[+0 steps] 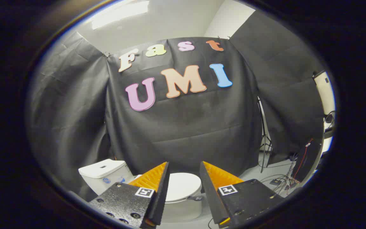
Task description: Open the toilet lid.
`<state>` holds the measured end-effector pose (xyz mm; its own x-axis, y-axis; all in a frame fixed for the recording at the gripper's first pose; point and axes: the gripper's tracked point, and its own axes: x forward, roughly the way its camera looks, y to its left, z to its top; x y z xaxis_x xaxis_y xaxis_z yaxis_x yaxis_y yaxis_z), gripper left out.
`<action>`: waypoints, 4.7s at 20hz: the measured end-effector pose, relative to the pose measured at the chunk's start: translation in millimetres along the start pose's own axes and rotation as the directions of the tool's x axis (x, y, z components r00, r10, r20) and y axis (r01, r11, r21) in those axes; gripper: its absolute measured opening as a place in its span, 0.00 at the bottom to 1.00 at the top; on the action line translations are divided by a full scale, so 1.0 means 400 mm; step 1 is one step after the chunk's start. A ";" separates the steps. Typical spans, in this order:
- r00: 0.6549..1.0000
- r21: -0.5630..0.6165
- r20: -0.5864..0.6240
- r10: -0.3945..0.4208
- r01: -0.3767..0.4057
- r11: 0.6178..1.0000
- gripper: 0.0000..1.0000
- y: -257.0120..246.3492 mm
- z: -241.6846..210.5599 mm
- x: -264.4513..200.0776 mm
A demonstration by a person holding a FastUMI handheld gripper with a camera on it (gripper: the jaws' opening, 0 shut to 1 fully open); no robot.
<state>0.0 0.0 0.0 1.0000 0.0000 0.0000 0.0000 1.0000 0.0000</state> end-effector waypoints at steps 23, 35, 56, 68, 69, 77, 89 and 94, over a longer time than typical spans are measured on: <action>0.999 0.171 -0.017 -0.036 0.038 0.985 0.59 -0.074 -0.052 0.015; 0.995 0.425 -0.035 -0.091 0.098 0.900 0.59 -0.163 -0.144 0.049; 0.995 0.910 -0.088 -0.053 0.102 0.402 0.52 -0.136 -0.622 0.425; 0.986 0.935 -0.161 0.040 0.139 0.327 0.03 -0.134 -0.640 0.538; 0.986 0.931 -0.164 0.043 0.141 0.336 0.02 -0.133 -0.635 0.535; 0.994 0.886 -0.108 0.025 0.085 0.457 0.00 -0.053 -0.462 0.523; 0.994 0.741 0.035 0.104 -0.096 0.664 0.04 0.271 -0.108 0.481; 0.988 0.651 0.030 0.150 -0.133 0.747 0.05 0.415 -0.035 0.465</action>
<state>185.9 166.1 -13.8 0.9883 0.1497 0.0295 -0.1326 0.7473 0.6511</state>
